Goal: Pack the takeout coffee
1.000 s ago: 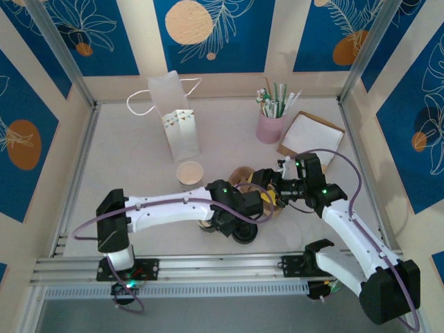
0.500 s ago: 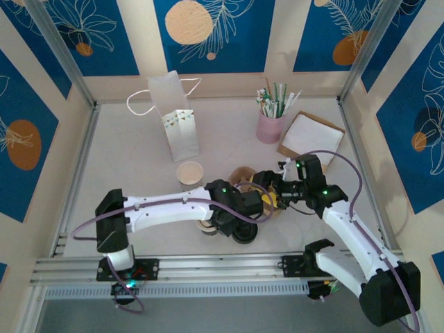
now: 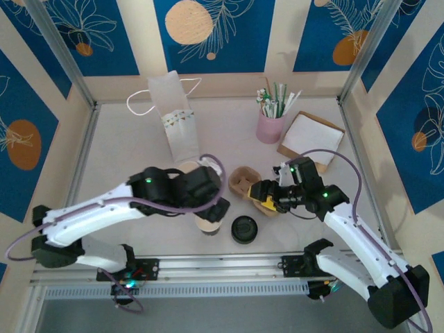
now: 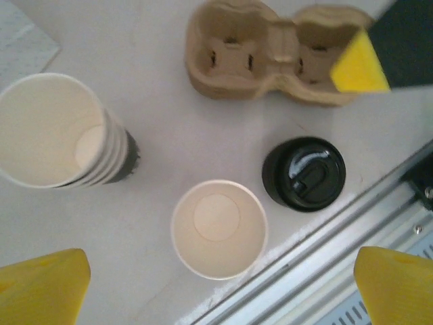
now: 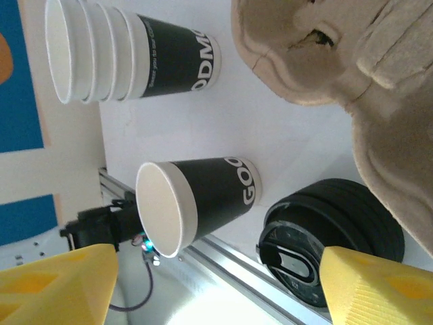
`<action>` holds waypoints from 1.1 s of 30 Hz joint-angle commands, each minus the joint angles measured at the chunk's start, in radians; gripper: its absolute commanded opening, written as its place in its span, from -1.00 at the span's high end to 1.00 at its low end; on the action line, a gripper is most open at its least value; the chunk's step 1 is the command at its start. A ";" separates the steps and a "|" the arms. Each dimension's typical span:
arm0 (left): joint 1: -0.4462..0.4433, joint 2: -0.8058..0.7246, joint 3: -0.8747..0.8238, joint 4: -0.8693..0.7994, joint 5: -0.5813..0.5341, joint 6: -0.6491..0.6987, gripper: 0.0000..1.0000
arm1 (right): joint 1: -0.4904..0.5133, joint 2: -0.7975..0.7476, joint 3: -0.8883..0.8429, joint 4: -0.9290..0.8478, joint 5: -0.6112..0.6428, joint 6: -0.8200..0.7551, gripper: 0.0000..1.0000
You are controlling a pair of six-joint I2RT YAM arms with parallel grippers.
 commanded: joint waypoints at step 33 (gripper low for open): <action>0.766 -0.579 -0.886 0.414 0.666 -0.159 -0.83 | 0.441 0.220 0.191 -0.326 0.481 -0.011 0.33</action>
